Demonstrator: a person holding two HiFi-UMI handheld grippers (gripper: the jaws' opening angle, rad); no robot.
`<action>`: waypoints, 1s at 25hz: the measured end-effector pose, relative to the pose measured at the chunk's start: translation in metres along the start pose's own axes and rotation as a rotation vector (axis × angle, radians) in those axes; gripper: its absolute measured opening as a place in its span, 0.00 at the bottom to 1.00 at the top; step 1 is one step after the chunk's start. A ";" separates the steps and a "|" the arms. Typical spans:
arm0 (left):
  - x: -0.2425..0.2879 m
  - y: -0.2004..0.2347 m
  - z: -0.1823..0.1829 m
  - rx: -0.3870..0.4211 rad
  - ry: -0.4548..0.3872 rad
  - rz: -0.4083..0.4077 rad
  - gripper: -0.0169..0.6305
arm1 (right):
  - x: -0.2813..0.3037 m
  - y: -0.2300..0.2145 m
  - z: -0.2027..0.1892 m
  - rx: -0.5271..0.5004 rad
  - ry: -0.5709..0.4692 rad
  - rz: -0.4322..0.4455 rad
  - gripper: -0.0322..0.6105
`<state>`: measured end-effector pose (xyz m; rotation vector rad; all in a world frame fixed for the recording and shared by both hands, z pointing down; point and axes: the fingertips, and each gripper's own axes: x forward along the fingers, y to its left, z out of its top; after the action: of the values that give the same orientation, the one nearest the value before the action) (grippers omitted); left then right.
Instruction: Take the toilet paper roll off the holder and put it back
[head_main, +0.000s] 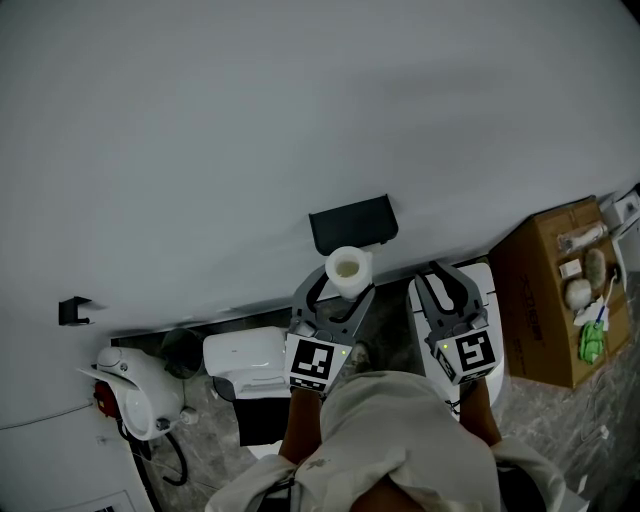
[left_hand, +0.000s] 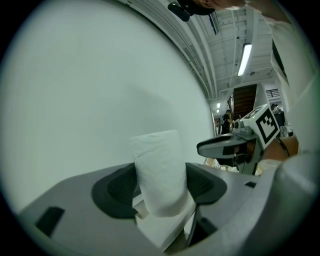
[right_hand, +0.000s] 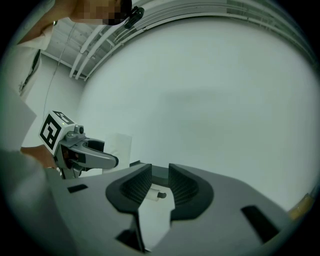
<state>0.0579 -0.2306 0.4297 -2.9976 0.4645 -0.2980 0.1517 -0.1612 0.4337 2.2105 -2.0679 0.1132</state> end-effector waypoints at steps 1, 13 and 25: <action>0.000 0.002 0.001 0.001 -0.002 -0.002 0.50 | 0.002 0.000 0.001 -0.003 0.000 -0.002 0.21; 0.015 0.020 0.005 0.014 -0.018 -0.049 0.50 | 0.021 -0.001 0.007 0.005 -0.015 -0.043 0.21; 0.042 0.041 0.008 0.019 -0.033 -0.099 0.50 | 0.039 -0.011 0.007 0.027 0.005 -0.106 0.21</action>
<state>0.0870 -0.2823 0.4247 -3.0076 0.3090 -0.2588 0.1647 -0.2004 0.4313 2.3271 -1.9529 0.1382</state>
